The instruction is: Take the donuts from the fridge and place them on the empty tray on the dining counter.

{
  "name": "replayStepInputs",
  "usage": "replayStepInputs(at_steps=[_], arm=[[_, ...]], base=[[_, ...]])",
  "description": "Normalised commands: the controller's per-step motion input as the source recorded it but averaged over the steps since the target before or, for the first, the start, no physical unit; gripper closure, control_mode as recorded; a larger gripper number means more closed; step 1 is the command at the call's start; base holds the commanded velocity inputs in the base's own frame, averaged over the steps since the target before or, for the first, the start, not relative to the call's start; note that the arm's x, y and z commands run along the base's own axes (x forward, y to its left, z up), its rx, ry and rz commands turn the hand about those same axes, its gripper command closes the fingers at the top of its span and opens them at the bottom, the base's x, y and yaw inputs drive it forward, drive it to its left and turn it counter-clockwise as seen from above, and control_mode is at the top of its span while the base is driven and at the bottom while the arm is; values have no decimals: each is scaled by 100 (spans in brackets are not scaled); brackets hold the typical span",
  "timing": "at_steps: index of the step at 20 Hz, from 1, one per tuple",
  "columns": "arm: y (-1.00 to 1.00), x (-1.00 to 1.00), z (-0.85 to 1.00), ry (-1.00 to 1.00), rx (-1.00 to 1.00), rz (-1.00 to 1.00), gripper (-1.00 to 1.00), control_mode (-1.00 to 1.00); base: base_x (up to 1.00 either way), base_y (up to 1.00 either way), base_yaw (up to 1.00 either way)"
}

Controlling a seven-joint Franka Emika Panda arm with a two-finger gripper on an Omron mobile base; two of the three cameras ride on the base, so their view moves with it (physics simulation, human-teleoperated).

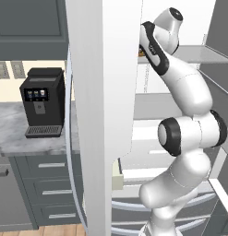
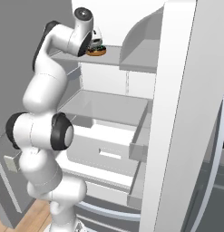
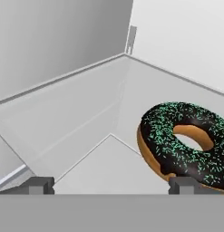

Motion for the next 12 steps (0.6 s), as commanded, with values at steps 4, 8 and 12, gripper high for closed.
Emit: replayStepInputs(at_steps=[4,8,12], arm=[[0,33,11,-2,0,0,-100,-100],[0,57,0,9,-2,0,-100,-100],[0,76,0,7,-1,2,-100,-100]], base=[[0,0,0],[0,0,0],[0,0,0]])
